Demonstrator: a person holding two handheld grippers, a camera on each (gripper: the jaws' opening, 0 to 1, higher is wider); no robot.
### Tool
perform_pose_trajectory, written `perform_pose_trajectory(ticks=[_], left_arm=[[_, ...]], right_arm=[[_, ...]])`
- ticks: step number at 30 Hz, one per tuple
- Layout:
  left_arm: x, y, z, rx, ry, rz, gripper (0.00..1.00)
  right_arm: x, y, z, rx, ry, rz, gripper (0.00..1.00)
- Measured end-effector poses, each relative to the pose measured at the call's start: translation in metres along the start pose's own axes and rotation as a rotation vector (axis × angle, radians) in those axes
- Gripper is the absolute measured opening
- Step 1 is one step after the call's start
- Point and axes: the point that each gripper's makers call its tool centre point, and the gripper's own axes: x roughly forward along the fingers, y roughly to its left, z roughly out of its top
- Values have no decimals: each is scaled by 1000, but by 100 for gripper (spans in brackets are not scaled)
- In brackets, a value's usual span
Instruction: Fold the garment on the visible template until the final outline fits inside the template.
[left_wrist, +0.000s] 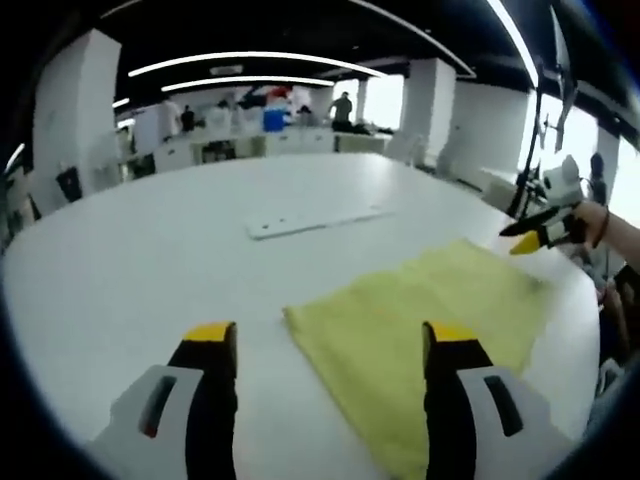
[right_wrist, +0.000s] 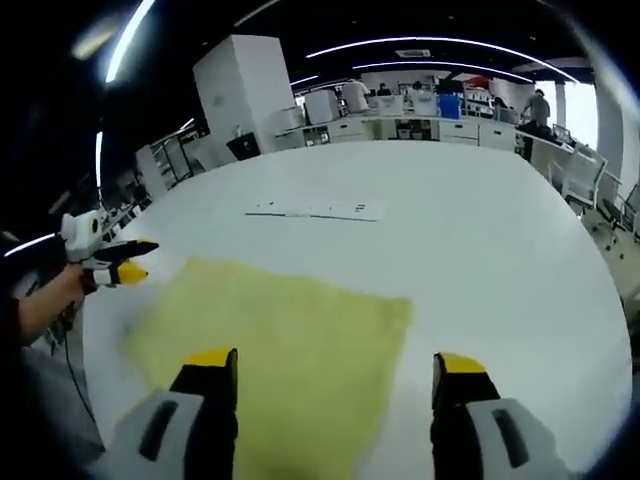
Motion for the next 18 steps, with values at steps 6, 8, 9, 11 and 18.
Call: perform_pose_trajectory(ticks=[6,8,9,11,18], left_arm=[[-13,-9,-10,43,19,-28,80],[-20,-14,-13,41,11,-39,82],[-22,-17,-13,36,2,-46,83],[-27,-19,-18,41,7,-54,84],[-39,-25,-34,40,25,-61,84]], right_arm=[[-13,10,-9,-9,16,18,83],[-16,10,-13,-8,18,23,84],[-18,12,-15,-7,20,25,84],[-21,12,-20,-7,28,24,84],[-33,22,-37,5,42,32,83]])
